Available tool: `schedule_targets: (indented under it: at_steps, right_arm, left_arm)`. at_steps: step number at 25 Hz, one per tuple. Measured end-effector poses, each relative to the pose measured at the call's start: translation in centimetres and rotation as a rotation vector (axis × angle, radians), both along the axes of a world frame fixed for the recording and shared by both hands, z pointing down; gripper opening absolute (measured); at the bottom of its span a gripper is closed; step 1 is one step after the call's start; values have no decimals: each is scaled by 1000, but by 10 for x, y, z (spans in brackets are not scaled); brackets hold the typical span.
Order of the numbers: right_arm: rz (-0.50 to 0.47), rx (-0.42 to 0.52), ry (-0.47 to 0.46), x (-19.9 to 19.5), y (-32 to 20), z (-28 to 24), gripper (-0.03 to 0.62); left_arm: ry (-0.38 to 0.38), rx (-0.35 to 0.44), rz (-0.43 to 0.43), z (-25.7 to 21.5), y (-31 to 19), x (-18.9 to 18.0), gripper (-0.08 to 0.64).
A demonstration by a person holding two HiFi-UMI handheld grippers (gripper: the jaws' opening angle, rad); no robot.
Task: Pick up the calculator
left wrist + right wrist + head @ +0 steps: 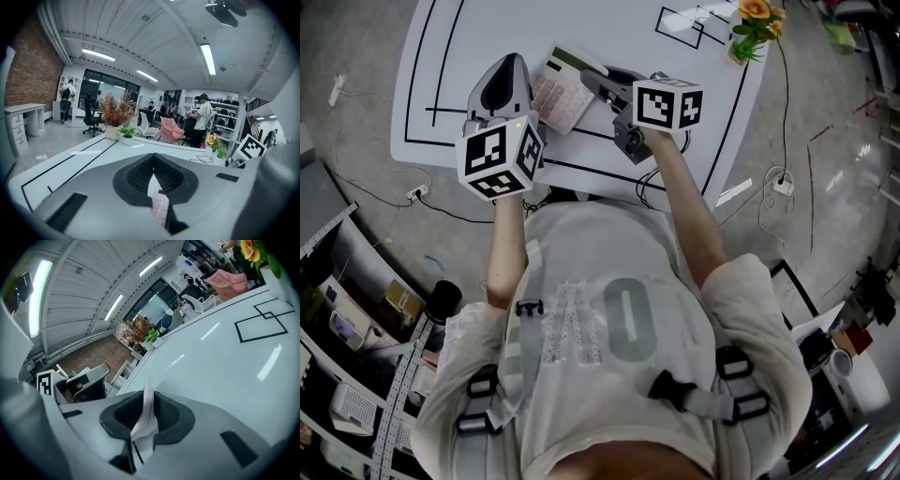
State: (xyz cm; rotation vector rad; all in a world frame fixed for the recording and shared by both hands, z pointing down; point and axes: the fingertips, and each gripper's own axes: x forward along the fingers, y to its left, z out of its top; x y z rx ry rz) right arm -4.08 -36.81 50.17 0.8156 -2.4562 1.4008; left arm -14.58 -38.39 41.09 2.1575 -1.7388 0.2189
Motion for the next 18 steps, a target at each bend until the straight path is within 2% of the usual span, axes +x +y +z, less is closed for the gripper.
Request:
schedule_targets:
  at_steps: [8, 12, 18]
  right_arm:
    - [12, 60, 47, 1, -4, -11, 75]
    - [69, 153, 113, 9, -14, -31, 75]
    - [205, 326, 217, 31, -27, -78, 75]
  left_arm:
    - [0, 14, -10, -8, 1, -6, 20]
    - [3, 48, -13, -20, 4, -13, 20]
    - [4, 98, -2, -41, 13, -20, 20]
